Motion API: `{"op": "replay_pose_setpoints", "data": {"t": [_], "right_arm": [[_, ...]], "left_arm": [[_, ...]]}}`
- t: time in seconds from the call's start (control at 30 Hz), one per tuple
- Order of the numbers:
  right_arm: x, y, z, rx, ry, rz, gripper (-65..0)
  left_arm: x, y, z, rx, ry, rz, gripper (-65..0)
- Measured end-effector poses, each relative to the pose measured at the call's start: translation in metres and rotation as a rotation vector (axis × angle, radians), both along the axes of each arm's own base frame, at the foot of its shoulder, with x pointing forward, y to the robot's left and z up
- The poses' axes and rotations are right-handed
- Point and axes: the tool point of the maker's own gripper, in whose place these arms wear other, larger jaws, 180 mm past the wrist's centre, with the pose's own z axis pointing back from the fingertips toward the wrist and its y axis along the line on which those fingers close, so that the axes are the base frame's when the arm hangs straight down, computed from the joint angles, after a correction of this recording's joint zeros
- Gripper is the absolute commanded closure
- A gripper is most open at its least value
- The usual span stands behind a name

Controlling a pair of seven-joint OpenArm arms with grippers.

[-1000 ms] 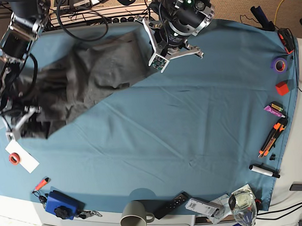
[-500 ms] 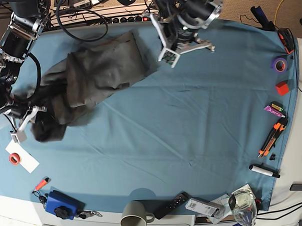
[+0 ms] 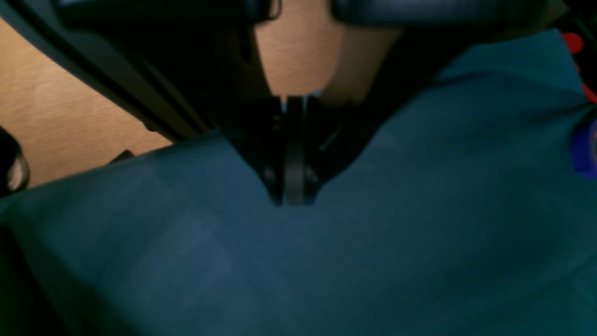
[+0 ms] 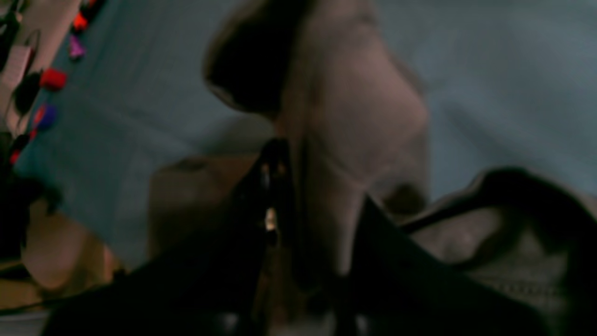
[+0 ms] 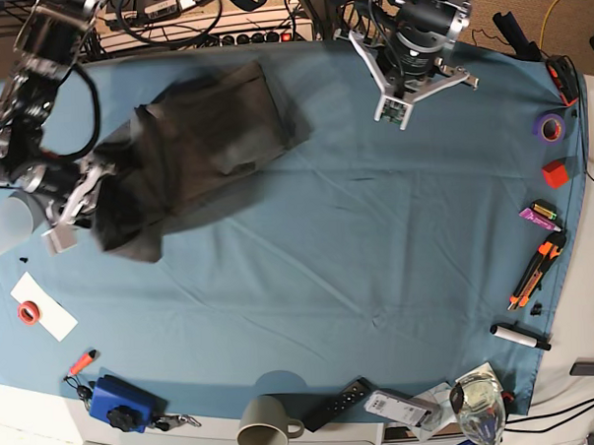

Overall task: Fold the T-shirt properly
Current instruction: 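Fold the held end over the bundle with the right gripper and release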

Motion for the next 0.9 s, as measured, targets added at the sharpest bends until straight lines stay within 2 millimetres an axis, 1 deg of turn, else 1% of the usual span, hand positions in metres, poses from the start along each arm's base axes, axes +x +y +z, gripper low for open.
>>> {"op": "replay_pose_setpoints", "data": {"t": [0.07, 0.17, 0.3, 0.43, 0.5, 0.6, 0.73, 0.8, 0.9], "right_arm": [[-0.007, 0.014, -0.001, 0.021, -0.009, 0.015, 0.0], [-0.015, 0.033, -0.008, 0.066, 0.001, 0.016, 0.0], [-0.019, 0.050, -0.013, 0.124, 0.008, 0.011, 0.0], [-0.020, 0.067, -0.017, 0.144, 0.020, 0.050, 0.0], [-0.022, 0.082, -0.019, 0.154, 0.032, 0.091, 0.0], [-0.031, 0.104, -0.027, 0.147, 0.061, 0.159, 0.0], [-0.041, 0.109, -0.038, 0.026, 0.086, 0.202, 0.0], [-0.044, 0.108, -0.041, -0.024, 0.091, 0.207, 0.0], [-0.048, 0.106, -0.044, -0.047, 0.101, 0.205, 0.0]], "left_arm": [[0.001, 0.005, -0.001, -0.011, 0.004, 0.018, 0.0], [0.001, 0.014, -0.002, -0.003, 0.007, 0.025, 0.0], [0.002, 0.029, -0.003, 0.039, 0.005, 0.029, 0.0], [-0.002, 0.029, -0.005, 0.039, 0.016, 0.032, 0.0], [-0.003, 0.029, -0.005, 0.038, 0.019, 0.033, 0.0], [-0.002, 0.033, -0.005, 0.055, 0.008, 0.019, 0.0], [-0.001, 0.037, -0.005, 0.070, 0.002, 0.008, 0.0], [-0.001, 0.036, -0.005, 0.067, 0.003, 0.007, 0.0], [0.000, 0.036, -0.004, 0.064, -0.004, 0.006, 0.0]]}}
